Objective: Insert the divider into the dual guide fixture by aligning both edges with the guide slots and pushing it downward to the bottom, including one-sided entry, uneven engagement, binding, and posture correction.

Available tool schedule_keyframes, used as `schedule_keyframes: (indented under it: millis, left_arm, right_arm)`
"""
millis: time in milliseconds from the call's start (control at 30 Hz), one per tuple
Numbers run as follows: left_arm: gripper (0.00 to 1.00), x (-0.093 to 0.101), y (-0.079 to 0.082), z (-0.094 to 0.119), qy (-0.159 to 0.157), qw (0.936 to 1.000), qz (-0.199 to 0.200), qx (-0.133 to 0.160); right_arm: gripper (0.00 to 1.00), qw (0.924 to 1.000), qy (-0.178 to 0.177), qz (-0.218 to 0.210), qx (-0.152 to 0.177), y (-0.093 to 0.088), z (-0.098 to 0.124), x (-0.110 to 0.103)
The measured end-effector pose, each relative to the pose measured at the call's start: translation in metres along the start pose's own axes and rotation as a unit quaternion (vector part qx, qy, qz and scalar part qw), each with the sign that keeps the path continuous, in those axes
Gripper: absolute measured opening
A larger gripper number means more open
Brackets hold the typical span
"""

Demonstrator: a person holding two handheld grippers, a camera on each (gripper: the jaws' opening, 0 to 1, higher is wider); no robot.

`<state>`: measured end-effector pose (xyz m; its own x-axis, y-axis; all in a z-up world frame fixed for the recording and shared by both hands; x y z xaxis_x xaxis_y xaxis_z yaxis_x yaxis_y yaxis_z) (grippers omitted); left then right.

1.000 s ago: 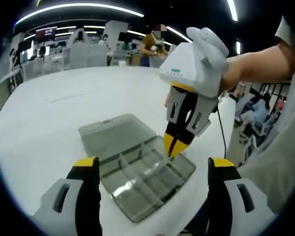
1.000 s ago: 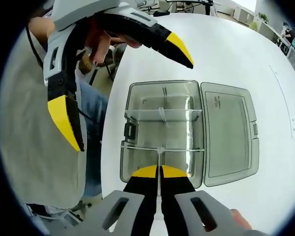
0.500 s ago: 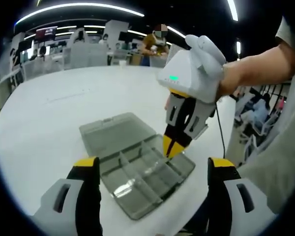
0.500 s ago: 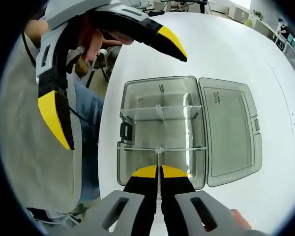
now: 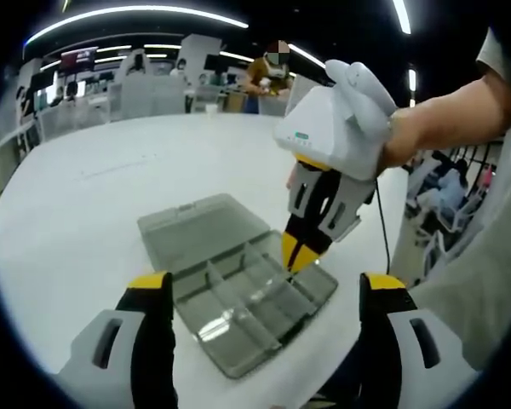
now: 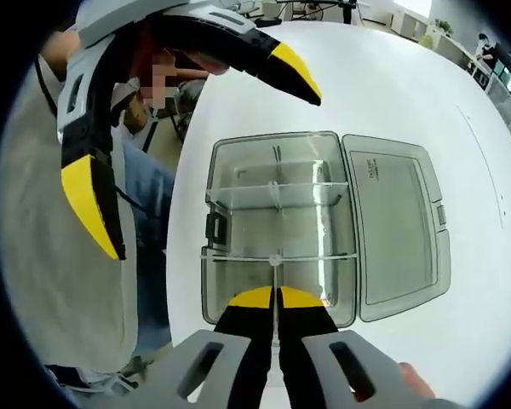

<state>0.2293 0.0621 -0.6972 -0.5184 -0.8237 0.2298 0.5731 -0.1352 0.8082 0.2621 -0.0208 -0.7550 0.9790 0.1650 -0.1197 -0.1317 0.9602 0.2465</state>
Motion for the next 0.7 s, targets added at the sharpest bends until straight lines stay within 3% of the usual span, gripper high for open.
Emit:
schedule_keyframes:
  millis: [700]
  left_arm:
    - [0.88,-0.0016,-0.0060,0.0039,0.003,0.9999,-0.001,-0.013]
  right_arm:
    - [0.00,0.9997,-0.014,-0.003,0.020,-0.0012,-0.0026,-0.0008]
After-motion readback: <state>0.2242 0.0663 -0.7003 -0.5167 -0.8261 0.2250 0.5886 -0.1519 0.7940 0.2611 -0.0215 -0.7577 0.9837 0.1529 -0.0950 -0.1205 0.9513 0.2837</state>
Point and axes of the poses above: the point that each gripper's makers call its tool centre point, and the gripper's own axes: z roughly backward along the fingers, x roughly to its right, y roughly out of its top, the point moved 3 cm from there along z, roughly backward along the fingers, and after that the axes turned 2 degrees about -x, right-handed, at the moved point
